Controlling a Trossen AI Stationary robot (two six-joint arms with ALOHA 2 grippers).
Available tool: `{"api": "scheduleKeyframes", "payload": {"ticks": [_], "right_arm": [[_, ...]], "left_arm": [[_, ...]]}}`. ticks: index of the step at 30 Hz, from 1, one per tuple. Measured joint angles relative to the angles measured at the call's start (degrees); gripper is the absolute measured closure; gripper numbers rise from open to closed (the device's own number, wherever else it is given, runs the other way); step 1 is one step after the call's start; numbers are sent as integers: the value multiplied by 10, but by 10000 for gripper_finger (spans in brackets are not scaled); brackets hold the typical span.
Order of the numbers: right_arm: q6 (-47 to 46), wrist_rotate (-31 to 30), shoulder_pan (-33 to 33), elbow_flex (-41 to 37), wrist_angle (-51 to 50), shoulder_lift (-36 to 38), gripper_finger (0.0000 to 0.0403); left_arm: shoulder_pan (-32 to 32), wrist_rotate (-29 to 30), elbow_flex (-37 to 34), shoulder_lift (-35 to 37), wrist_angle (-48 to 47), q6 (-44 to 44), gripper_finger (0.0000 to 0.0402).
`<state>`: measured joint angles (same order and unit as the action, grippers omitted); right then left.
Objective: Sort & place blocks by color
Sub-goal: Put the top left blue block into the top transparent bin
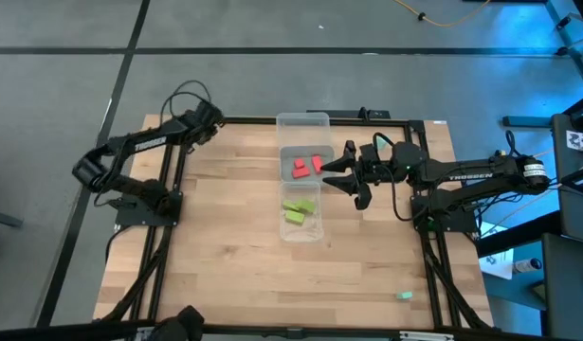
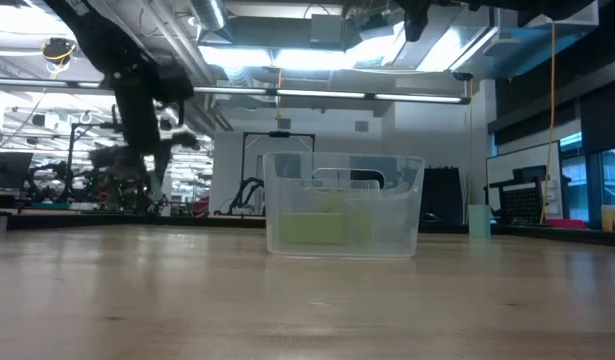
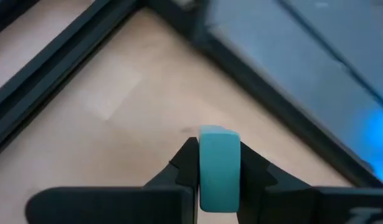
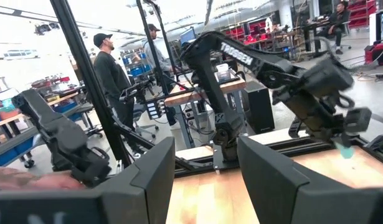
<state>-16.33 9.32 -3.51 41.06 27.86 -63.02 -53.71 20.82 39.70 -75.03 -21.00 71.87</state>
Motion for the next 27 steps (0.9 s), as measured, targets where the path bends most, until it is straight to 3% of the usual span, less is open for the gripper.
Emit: {"api": "scheduleKeyframes", "payload": {"ticks": [7, 10, 14, 18, 21, 27], "right_arm": [[-28, -25, 0, 0, 8, 0, 224], [-70, -58, 0, 0, 4, -2, 224], [-104, -57, 0, 0, 7, -2, 224], [-103, -53, 0, 0, 14, -2, 224], [-102, -47, 0, 0, 17, -2, 224], [-86, -46, 0, 0, 26, -2, 224]], "left_arm": [[62, -40, 0, 145, 52, -195, 354], [129, -86, 0, 209, 112, -270, 354], [260, -147, 0, 266, 220, -370, 354], [398, -155, 0, 280, 336, -454, 354], [467, -136, 0, 275, 393, -503, 354], [516, -112, 0, 241, 466, -530, 354]]}}
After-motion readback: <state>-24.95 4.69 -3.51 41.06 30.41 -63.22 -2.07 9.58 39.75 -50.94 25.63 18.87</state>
